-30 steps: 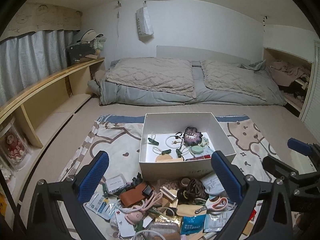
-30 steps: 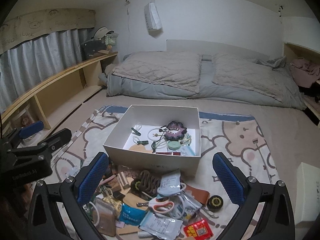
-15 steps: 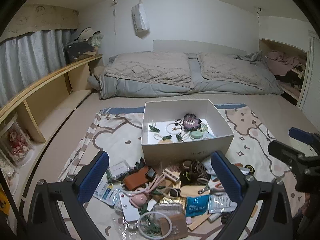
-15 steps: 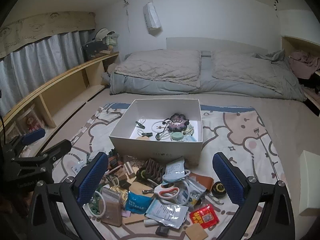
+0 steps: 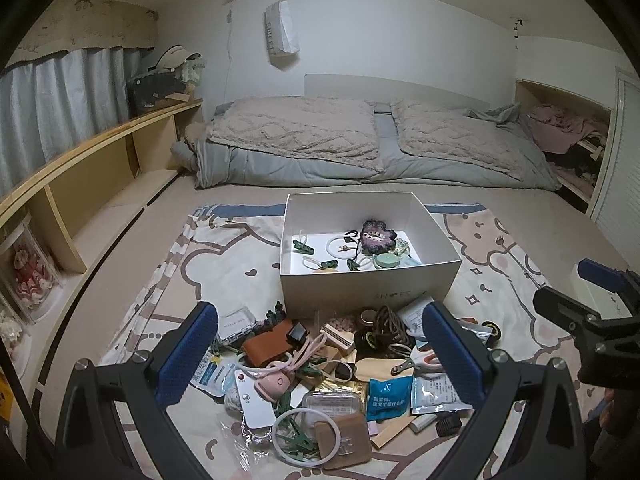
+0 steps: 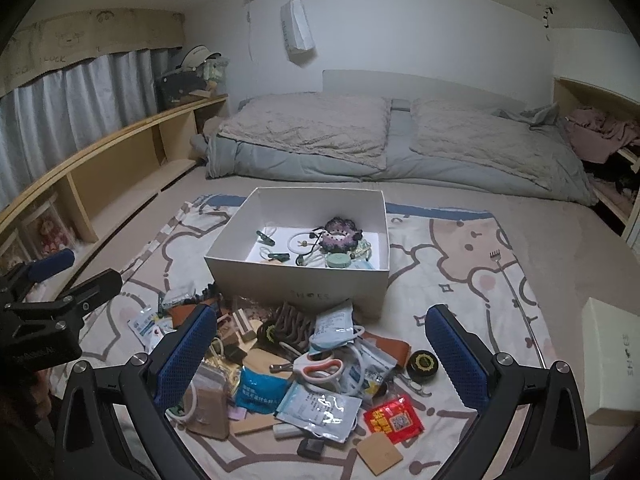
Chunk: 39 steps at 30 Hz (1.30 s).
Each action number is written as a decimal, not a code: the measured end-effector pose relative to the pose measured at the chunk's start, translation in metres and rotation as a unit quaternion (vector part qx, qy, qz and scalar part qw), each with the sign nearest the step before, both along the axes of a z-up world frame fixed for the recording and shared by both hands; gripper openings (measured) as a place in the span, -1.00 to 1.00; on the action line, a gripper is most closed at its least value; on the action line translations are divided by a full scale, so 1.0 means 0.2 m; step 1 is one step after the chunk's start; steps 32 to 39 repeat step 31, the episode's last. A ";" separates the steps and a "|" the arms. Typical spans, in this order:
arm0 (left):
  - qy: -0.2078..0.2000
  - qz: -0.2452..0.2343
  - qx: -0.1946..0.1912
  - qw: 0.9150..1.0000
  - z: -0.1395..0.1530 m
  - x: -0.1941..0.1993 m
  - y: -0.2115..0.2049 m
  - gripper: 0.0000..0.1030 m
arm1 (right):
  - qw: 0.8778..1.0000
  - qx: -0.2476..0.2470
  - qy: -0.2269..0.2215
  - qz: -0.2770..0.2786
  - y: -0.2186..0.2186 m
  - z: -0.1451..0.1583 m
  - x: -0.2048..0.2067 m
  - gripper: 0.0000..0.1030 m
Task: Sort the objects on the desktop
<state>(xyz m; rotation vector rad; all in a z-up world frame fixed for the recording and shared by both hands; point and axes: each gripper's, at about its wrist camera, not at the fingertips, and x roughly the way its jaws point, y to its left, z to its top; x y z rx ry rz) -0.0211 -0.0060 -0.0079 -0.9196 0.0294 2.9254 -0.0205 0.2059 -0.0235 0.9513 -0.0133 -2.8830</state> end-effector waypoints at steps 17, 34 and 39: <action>0.002 -0.009 -0.009 1.000 0.00 0.01 0.03 0.99 | 1.000 0.000 -0.008 -0.002 0.02 -0.01 -0.01 1.00; 0.006 -0.008 -0.011 1.000 0.01 0.01 0.03 0.99 | 1.000 0.003 -0.011 -0.003 0.02 -0.02 -0.01 1.00; 0.006 -0.008 -0.011 1.000 0.01 0.01 0.03 0.99 | 1.000 0.003 -0.011 -0.003 0.02 -0.02 -0.01 1.00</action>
